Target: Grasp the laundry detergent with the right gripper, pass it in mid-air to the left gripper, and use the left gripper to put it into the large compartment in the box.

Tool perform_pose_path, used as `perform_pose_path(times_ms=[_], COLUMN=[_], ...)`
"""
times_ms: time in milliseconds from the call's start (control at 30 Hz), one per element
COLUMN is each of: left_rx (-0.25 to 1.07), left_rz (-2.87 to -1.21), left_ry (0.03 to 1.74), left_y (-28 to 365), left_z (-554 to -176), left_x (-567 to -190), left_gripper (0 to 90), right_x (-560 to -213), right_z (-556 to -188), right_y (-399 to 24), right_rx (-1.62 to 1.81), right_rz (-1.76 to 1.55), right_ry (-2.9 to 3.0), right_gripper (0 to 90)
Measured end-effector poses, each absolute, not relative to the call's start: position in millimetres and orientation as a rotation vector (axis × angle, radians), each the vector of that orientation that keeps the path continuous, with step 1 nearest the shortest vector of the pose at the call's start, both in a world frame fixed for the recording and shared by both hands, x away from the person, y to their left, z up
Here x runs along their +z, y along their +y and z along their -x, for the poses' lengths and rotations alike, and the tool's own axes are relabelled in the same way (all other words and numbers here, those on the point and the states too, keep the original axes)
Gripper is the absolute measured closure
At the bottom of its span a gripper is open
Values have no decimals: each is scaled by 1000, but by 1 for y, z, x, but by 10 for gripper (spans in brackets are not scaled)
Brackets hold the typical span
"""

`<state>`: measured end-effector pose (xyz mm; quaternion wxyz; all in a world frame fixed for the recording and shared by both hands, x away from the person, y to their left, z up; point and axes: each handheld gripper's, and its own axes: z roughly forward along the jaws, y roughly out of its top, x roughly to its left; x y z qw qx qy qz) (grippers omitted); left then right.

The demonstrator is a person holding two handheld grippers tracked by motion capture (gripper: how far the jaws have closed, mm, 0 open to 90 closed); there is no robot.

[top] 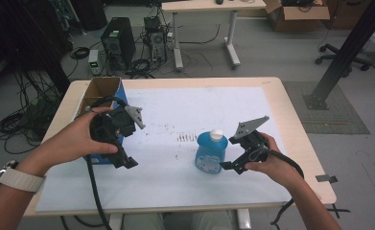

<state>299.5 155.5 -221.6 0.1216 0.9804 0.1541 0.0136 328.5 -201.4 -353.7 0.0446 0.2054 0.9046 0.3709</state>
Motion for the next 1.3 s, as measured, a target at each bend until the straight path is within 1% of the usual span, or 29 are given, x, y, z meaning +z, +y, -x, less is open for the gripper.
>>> perform_pose_path(times_ms=[1300], left_rx=[35], left_rz=[-2863], left_ry=[452], left_y=[155], left_z=[-301], left_x=[-223], left_gripper=[76], right_x=[-374], right_z=[-326], right_y=[-203], right_rx=[1288], right_rz=[-612], right_ry=[2672], right_gripper=[40])
